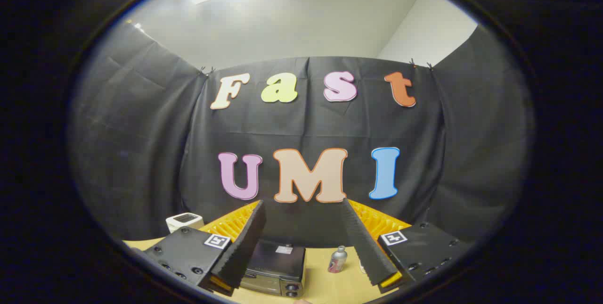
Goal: Open the toaster oven, put the food inside, and close the toaster oven door.
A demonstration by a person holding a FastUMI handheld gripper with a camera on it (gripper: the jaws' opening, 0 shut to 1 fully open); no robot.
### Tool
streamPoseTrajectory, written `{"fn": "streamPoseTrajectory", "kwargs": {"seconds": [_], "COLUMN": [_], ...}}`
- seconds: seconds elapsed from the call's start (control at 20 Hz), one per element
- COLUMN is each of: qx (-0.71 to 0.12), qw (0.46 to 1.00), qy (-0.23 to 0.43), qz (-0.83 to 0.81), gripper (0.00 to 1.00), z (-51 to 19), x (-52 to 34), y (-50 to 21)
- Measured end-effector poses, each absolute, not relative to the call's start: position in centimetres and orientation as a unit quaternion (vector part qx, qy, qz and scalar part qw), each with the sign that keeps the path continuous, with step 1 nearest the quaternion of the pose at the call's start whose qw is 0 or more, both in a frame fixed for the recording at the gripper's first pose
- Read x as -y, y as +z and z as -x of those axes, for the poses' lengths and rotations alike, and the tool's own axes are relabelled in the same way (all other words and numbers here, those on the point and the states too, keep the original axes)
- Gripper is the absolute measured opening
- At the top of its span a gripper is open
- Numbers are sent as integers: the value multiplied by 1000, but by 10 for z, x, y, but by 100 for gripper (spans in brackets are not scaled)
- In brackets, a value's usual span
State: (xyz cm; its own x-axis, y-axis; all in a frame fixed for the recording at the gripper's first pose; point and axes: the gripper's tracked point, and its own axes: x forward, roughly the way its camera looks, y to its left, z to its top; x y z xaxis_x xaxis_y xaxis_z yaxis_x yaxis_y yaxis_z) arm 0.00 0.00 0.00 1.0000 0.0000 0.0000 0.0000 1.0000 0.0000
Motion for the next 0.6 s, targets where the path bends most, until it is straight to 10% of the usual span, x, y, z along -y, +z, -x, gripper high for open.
{"fn": "streamPoseTrajectory", "kwargs": {"seconds": [0.6], "qx": [1], "qw": [1000], "qy": [1], "qz": [7], "gripper": [99], "z": [-2], "x": [-7], "y": [-7]}}
